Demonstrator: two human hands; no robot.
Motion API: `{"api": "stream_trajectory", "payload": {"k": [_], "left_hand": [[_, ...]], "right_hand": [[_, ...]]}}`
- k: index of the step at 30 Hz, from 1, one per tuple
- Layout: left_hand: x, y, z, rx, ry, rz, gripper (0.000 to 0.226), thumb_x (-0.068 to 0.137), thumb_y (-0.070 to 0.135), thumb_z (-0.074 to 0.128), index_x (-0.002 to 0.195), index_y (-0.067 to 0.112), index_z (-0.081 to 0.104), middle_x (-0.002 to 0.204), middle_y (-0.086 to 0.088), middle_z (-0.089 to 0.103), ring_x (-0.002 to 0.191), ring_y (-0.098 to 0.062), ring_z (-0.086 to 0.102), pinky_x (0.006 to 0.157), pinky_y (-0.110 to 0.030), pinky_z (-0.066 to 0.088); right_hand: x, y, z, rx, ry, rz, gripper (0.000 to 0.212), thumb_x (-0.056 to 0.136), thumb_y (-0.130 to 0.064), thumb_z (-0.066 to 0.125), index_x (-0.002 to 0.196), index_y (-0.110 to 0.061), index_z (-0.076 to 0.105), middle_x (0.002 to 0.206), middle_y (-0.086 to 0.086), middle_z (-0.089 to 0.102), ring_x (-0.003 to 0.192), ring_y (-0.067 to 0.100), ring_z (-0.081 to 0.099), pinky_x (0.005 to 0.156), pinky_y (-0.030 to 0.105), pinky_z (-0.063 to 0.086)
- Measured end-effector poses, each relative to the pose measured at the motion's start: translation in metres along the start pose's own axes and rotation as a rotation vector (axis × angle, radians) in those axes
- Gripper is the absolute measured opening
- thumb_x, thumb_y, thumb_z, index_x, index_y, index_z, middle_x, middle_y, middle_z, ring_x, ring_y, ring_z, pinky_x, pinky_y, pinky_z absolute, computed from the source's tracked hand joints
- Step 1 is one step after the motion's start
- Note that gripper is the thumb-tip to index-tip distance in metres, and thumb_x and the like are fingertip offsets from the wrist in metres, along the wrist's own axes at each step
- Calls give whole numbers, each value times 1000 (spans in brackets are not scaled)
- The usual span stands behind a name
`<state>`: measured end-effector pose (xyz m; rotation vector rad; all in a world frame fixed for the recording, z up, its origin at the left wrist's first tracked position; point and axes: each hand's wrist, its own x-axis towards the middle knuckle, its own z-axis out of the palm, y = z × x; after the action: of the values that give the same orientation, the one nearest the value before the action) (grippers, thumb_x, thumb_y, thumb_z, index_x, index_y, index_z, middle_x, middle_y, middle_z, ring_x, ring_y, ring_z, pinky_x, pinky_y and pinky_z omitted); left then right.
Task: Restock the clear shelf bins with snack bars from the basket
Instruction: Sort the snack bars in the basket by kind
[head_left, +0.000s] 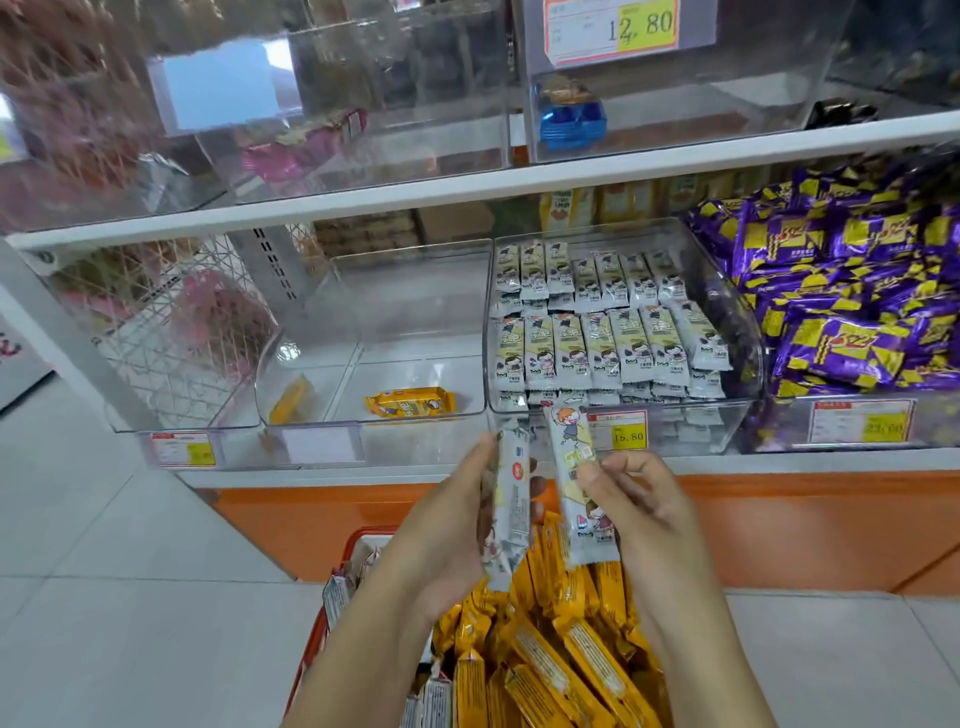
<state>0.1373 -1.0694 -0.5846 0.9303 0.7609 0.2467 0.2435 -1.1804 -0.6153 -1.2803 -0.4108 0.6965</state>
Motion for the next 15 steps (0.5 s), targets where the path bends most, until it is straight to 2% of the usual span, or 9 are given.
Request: {"api": "stream_trajectory", "payload": {"k": [3, 6, 8, 11, 13, 15], "left_hand": [[-2, 4, -1, -185, -105, -13, 48, 87, 28, 47, 126, 1, 56, 111, -18, 62, 90, -28, 61, 75, -36, 56], [-2, 4, -2, -106, -100, 66, 45, 85, 19, 53, 123, -6, 56, 121, -28, 59, 103, -36, 58, 84, -42, 54], [-3, 5, 0, -29, -98, 126, 48, 83, 17, 57, 122, -11, 52, 121, -28, 59, 104, -35, 61, 83, -42, 56], [-3, 9, 3, -13, -101, 176, 51, 79, 17, 60, 122, -10, 51, 113, -22, 66, 94, -27, 68, 73, -36, 59], [0, 14, 7, -28, -97, 202, 52, 79, 19, 60, 124, -8, 51, 113, -19, 67, 94, -25, 68, 72, -35, 59], [3, 20, 12, -21, -95, 225, 52, 80, 21, 60, 124, -6, 52, 115, -19, 66, 98, -27, 67, 79, -37, 58]], "right_hand": [[-1, -1, 1, 0, 14, -4, 12, 86, -16, 65, 93, -9, 58, 82, -12, 73, 79, -6, 66, 67, 7, 43], [-3, -2, 4, -44, 23, -43, 11, 86, -18, 64, 95, -13, 59, 85, -10, 73, 82, -1, 67, 72, 16, 44], [-5, -3, 6, -75, 32, -82, 10, 87, -20, 62, 96, -18, 59, 88, -10, 73, 85, 2, 68, 72, 17, 47], [-6, -6, 11, -122, 40, -136, 11, 92, -24, 56, 102, -24, 59, 94, -8, 74, 87, 8, 69, 74, 27, 51], [-7, -11, 14, -197, 13, -169, 24, 87, -37, 56, 109, -28, 57, 99, -10, 72, 91, 5, 68, 78, 31, 52], [-8, -20, 17, -277, -51, -158, 50, 74, -47, 66, 119, -32, 52, 103, -18, 69, 92, -1, 66, 79, 27, 54]]}}
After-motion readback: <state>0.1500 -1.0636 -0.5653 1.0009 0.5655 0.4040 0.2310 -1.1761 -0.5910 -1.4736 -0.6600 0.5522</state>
